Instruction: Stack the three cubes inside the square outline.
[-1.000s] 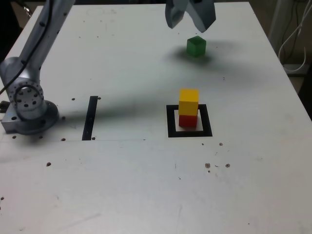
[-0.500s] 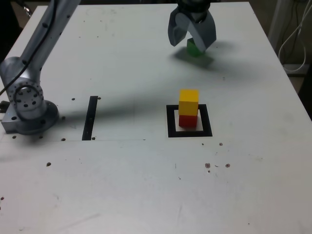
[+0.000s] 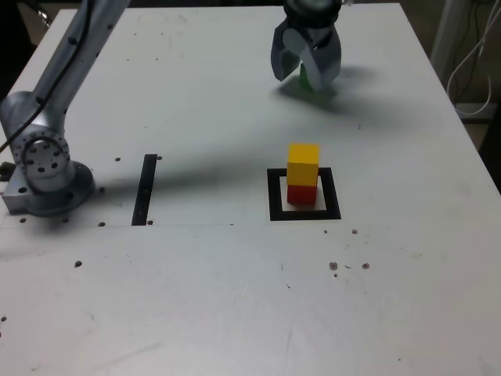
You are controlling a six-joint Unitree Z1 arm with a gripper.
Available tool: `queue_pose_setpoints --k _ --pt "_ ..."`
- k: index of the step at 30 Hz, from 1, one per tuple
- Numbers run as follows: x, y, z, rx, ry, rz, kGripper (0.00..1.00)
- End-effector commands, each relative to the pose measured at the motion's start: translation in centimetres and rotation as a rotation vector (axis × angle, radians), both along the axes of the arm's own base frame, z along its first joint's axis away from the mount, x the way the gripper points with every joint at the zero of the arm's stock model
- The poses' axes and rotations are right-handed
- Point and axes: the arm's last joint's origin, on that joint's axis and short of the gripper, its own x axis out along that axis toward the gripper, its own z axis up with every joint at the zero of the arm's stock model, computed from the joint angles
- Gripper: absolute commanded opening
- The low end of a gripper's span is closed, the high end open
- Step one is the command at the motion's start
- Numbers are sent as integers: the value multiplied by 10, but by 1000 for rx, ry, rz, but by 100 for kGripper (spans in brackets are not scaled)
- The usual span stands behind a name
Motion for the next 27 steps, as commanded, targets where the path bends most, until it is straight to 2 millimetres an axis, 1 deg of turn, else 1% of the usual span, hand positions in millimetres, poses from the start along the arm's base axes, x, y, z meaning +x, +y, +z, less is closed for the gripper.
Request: queue_pose_setpoints --k 1,5,12,16,23,27 --pt "2 -4 0 12 6 -13 34" --pt "3 -7 3 24 4 -21 26" --pt "4 -10 10 27 -27 3 15" --pt "4 -13 18 39 -53 41 9" --pt "-7 -21 45 51 -81 97 8" --pt "-18 -36 63 38 -74 120 8"
